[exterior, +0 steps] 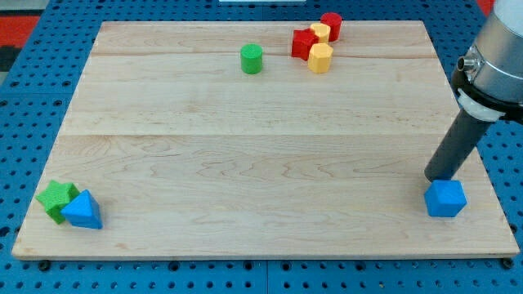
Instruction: Push the red circle into the group of blocks
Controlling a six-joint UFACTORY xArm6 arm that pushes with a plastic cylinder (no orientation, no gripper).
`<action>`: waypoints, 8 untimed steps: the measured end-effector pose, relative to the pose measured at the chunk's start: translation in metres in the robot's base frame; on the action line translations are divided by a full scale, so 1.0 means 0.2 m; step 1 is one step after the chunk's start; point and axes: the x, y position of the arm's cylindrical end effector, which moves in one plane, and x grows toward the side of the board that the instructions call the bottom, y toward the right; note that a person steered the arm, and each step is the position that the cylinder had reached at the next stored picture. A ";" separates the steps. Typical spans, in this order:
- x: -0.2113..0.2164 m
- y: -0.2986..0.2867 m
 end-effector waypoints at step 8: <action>-1.45 -0.07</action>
